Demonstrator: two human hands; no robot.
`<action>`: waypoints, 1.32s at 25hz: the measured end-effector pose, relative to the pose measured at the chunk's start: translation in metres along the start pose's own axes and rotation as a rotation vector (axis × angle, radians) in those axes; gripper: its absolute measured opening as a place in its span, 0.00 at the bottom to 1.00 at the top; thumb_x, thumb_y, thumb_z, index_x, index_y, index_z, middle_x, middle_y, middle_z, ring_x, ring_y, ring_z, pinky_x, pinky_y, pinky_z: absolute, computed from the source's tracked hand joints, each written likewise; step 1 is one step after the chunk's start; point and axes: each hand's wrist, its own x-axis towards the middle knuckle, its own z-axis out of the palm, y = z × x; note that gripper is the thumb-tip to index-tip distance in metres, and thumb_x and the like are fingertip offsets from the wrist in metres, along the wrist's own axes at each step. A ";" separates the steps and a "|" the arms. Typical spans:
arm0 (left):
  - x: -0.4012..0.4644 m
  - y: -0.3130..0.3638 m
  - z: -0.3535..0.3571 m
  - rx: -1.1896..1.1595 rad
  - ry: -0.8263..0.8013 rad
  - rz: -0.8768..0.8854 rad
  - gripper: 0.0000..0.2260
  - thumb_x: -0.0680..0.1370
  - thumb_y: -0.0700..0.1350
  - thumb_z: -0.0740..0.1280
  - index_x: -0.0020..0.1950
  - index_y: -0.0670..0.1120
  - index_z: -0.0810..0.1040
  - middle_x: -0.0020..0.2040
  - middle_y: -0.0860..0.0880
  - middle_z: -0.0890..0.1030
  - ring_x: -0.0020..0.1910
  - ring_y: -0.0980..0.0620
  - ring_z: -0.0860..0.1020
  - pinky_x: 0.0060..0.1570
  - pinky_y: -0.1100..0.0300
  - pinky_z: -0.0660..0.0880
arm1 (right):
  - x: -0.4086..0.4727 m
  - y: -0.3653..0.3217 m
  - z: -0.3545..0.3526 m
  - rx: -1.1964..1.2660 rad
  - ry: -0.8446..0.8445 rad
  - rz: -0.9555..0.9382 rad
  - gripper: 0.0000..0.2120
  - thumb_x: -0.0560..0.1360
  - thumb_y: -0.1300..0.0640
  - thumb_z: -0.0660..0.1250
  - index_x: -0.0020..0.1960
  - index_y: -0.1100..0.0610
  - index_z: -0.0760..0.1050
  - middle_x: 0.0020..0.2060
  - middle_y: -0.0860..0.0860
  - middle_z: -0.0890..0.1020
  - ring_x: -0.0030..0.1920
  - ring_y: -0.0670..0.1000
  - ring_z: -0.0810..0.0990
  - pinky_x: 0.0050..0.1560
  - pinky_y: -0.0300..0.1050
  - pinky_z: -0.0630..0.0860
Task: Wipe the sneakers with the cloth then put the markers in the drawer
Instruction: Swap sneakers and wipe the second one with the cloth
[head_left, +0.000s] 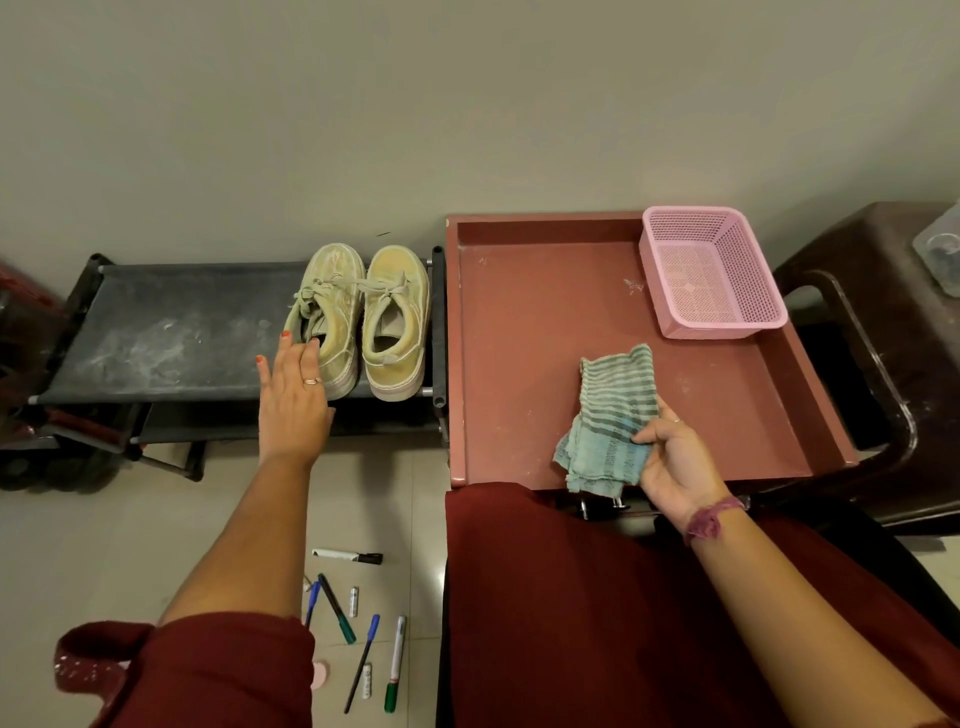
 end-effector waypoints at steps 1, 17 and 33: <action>0.001 -0.002 0.002 0.006 0.011 0.019 0.44 0.62 0.36 0.80 0.72 0.35 0.59 0.69 0.34 0.66 0.75 0.37 0.57 0.71 0.39 0.51 | 0.000 0.000 -0.002 0.001 0.003 0.001 0.33 0.66 0.75 0.49 0.67 0.57 0.70 0.53 0.57 0.82 0.51 0.56 0.83 0.53 0.55 0.79; 0.000 -0.017 0.009 -0.157 0.177 -0.037 0.32 0.60 0.29 0.73 0.62 0.35 0.67 0.59 0.33 0.70 0.69 0.34 0.65 0.71 0.37 0.52 | 0.001 0.000 -0.018 0.003 0.011 0.024 0.30 0.63 0.69 0.56 0.65 0.61 0.70 0.58 0.58 0.79 0.56 0.56 0.80 0.55 0.55 0.78; -0.059 -0.014 -0.155 -0.349 0.365 -0.026 0.41 0.59 0.39 0.81 0.67 0.36 0.65 0.64 0.35 0.67 0.68 0.40 0.61 0.72 0.45 0.37 | -0.049 -0.021 -0.015 0.197 -0.093 0.068 0.24 0.72 0.60 0.64 0.68 0.64 0.69 0.58 0.61 0.79 0.52 0.56 0.83 0.48 0.52 0.81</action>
